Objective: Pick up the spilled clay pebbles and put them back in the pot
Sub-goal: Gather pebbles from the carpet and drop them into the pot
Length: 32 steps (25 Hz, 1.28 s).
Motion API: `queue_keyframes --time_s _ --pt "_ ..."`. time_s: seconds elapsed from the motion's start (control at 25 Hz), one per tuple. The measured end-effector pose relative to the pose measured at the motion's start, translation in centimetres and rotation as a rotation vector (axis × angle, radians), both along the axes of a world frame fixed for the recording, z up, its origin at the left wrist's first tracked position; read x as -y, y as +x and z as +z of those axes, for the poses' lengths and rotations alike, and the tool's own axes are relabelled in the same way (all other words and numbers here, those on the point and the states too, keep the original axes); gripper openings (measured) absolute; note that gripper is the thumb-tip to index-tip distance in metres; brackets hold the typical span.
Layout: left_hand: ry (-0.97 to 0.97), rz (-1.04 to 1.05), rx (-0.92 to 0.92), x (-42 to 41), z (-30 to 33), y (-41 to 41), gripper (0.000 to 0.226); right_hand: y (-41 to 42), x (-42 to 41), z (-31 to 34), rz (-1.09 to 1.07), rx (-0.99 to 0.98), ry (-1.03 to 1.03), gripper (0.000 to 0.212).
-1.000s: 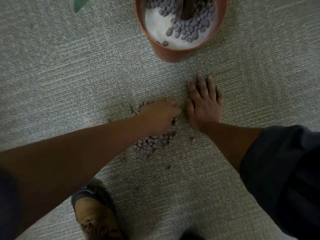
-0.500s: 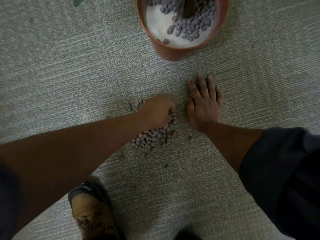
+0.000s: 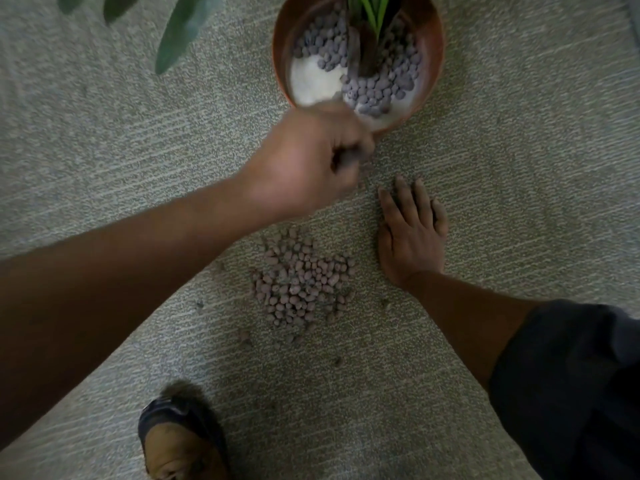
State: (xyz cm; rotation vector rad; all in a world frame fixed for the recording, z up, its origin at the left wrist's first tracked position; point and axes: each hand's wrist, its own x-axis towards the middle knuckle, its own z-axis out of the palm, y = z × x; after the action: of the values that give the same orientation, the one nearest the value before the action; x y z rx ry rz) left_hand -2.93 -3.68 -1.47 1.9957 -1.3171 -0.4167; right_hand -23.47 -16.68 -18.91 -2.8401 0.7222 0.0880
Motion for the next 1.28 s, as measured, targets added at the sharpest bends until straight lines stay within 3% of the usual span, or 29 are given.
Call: queue_keyframes --time_s 0.12,0.24,0.44,0.52,0.64,0.76,0.88,1.0,1.12,1.28 --pt "0.032 0.152 0.08 2.1 1.4 2.7 0.02 0.0 0.0 0.0 0.005 -0.01 -0.003 0.063" --pt "0.15 0.153 0.117 2.2 0.3 3.7 0.02 0.1 -0.1 0.0 -0.005 -0.011 -0.001 0.061" --pt "-0.171 0.245 0.287 0.9 -2.1 -1.1 0.015 0.0 0.1 0.6 -0.001 0.014 0.075 0.061" --pt "-0.124 0.059 0.153 0.1 -3.8 -5.5 0.007 0.1 0.2 0.8 -0.014 0.026 0.103 0.06" --pt "0.219 -0.315 -0.024 -1.8 -7.0 -11.1 0.009 0.2 0.1 0.9 -0.044 0.068 0.134 0.06" --pt "0.268 -0.546 -0.006 -2.1 -9.5 -13.2 0.008 0.2 0.1 0.7 -0.053 0.119 0.126 0.062" --pt "0.338 -0.652 0.13 -1.7 -11.0 -14.5 0.031 0.2 0.1 0.7 -0.074 0.145 0.155 0.06" --pt "0.526 -0.568 0.267 -2.9 -11.7 -17.4 0.051 0.1 0.0 0.7 -0.08 0.158 0.158 0.06" --pt "0.516 -0.394 0.261 -4.1 -11.5 -19.8 0.059 0.1 0.1 0.9 -0.071 0.149 0.163 0.06" --pt "0.555 -0.344 0.285 -3.4 -11.5 -20.4 0.068 0.2 0.0 1.2 -0.07 0.144 0.16 0.06"
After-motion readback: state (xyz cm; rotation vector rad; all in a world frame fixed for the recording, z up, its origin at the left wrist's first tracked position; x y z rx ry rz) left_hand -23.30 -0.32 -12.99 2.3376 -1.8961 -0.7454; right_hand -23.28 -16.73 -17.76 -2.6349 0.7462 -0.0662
